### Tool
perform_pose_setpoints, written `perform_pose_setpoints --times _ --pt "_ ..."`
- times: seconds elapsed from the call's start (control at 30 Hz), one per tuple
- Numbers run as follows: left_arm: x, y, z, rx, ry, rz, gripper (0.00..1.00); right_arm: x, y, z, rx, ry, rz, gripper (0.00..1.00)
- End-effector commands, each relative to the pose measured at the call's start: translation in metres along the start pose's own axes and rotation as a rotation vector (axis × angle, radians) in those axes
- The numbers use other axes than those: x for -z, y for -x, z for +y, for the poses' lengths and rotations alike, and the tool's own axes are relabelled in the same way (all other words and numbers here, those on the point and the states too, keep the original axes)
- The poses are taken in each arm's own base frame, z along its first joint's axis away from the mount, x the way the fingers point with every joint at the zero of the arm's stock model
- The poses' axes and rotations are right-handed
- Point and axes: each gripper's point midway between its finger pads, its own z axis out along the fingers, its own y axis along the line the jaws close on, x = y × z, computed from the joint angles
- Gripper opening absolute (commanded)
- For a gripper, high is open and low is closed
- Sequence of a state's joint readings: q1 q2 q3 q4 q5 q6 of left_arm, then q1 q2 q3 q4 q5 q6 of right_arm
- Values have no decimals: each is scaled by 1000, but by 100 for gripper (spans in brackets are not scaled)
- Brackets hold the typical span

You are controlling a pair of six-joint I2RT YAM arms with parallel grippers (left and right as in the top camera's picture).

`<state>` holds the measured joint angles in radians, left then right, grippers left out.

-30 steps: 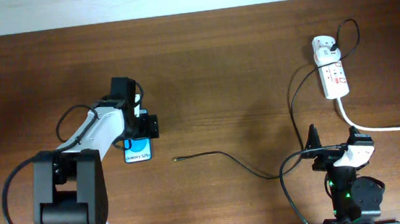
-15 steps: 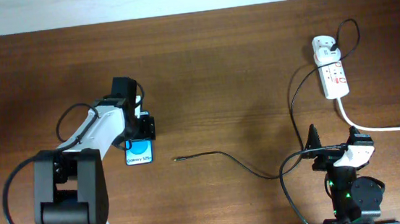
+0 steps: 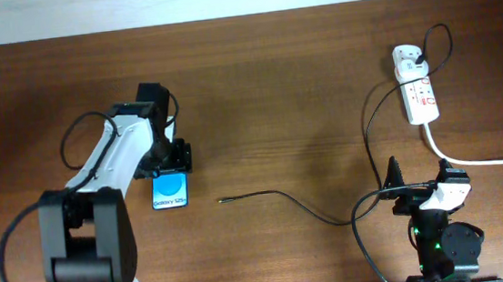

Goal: Plug charger to phone and switch on socket
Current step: 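Lift the phone upright with the left gripper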

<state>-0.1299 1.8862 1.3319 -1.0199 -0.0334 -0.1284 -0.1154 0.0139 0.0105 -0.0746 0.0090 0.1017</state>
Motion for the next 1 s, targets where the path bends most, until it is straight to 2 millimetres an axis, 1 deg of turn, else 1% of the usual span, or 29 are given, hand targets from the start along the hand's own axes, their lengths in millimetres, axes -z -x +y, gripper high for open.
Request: perform_pose_setpoints --times 0.0,0.1,0.2,0.27,0.4,0.47,0.53,0.6,0.77,0.97 --pt "58 13 -6 8 -55 -149 50 0 -2 -1 1 -6 4 98" --pt "88 3 -7 15 -85 -201 50 0 -2 -1 1 -6 4 98" --pt "111 -7 -9 16 -110 -244 50 0 -2 -1 1 -6 4 98" --pt "129 -18 -13 12 -149 -271 50 0 -2 -1 1 -6 4 98" --pt "147 -32 -11 31 -163 -300 48 0 -2 -1 1 -6 4 99" --pt "152 -40 -11 68 -174 -293 47 0 -2 -1 1 -6 4 98" --pt "153 -45 -11 83 -175 -279 46 0 -2 -1 1 -6 4 98" --pt "152 -48 -10 113 -177 -265 46 0 -2 -1 1 -6 4 98" --pt "149 -58 -9 263 -185 -211 44 0 -2 -1 1 -6 4 98" --pt "146 -74 -7 337 -173 -140 43 0 -2 -1 1 -6 4 98"
